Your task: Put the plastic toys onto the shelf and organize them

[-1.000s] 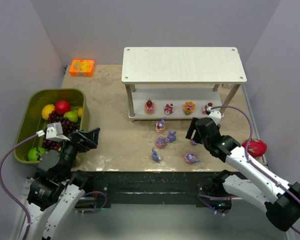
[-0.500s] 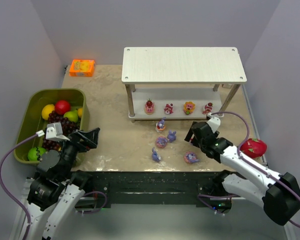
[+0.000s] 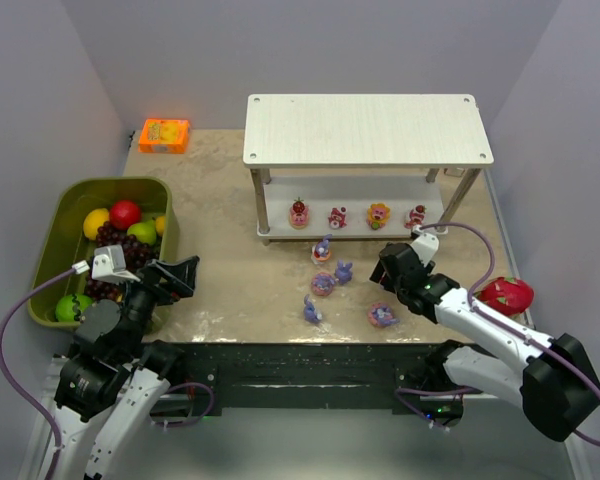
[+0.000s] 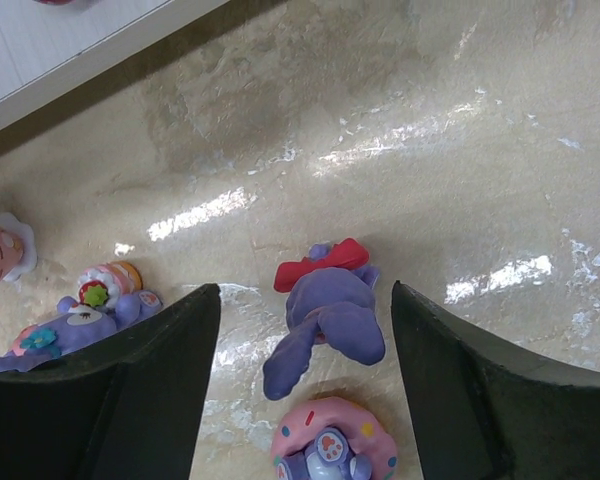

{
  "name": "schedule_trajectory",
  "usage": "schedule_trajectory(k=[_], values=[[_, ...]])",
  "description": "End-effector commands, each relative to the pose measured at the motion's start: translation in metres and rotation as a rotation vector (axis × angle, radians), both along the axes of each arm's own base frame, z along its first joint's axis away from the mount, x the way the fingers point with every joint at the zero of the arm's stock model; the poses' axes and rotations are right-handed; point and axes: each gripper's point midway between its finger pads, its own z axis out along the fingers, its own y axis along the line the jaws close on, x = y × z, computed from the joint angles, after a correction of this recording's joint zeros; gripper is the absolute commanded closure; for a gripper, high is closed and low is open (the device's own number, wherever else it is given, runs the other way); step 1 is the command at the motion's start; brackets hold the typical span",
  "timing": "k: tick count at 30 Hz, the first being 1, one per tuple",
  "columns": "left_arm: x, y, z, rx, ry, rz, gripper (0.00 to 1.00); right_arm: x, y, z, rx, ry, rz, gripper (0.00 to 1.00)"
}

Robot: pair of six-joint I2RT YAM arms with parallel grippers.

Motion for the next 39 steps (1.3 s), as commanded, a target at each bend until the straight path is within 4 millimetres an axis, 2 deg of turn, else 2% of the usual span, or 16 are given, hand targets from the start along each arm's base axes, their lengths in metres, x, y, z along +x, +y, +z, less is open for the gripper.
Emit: schedule_trajectory(k=[1,6,11,12,15,16,18,19,21,24,29,32,36,38,39], values=[[-0.001,0.004,0.011,-0.024,-0.030,0.021,0.00,0.007,-0.008,0.008,-0.028,-0.045,-0.047,0.28],[-0.001,0.004,0.012,-0.024,-0.031,0.021,0.01,0.009,-0.005,0.009,-0.029,-0.051,-0.020,0.32],[-0.002,0.004,0.012,-0.026,-0.032,0.023,0.01,0.010,-0.005,0.014,-0.041,-0.057,-0.009,0.45],[-0.001,0.004,0.012,-0.029,-0.032,0.023,0.00,0.009,-0.007,0.015,-0.046,-0.053,-0.013,0.53],[-0.002,0.004,0.012,-0.030,-0.033,0.023,0.00,0.008,-0.009,0.019,-0.055,-0.051,-0.020,0.65],[-0.002,0.004,0.012,-0.029,-0.032,0.023,0.01,0.009,-0.009,0.021,-0.055,-0.054,-0.022,0.75],[-0.002,0.004,0.012,-0.030,-0.033,0.023,0.00,0.008,-0.011,0.022,-0.064,-0.047,-0.025,0.83],[-0.002,0.005,0.012,-0.030,-0.033,0.025,0.01,0.009,-0.010,0.025,-0.062,-0.050,-0.026,0.92],[-0.002,0.005,0.012,-0.030,-0.033,0.023,0.01,0.008,-0.012,0.027,-0.072,-0.046,-0.027,0.99],[-0.003,0.005,0.013,-0.033,-0.036,0.023,0.00,0.009,-0.011,0.034,-0.086,-0.042,-0.011,1.00],[-0.003,0.004,0.013,-0.035,-0.038,0.022,0.01,0.013,-0.013,0.062,-0.124,-0.059,0.017,1.00],[-0.003,0.004,0.013,-0.036,-0.040,0.020,0.00,0.014,-0.010,0.088,-0.120,-0.074,0.046,1.00],[-0.003,0.004,0.014,-0.035,-0.041,0.018,0.01,0.014,-0.009,0.140,-0.106,-0.137,0.082,1.00],[-0.003,0.004,0.014,-0.035,-0.044,0.018,0.00,0.012,-0.009,0.159,-0.095,-0.160,0.091,1.00],[-0.003,0.004,0.014,-0.034,-0.046,0.018,0.00,0.010,-0.011,0.178,-0.093,-0.177,0.101,1.00]])
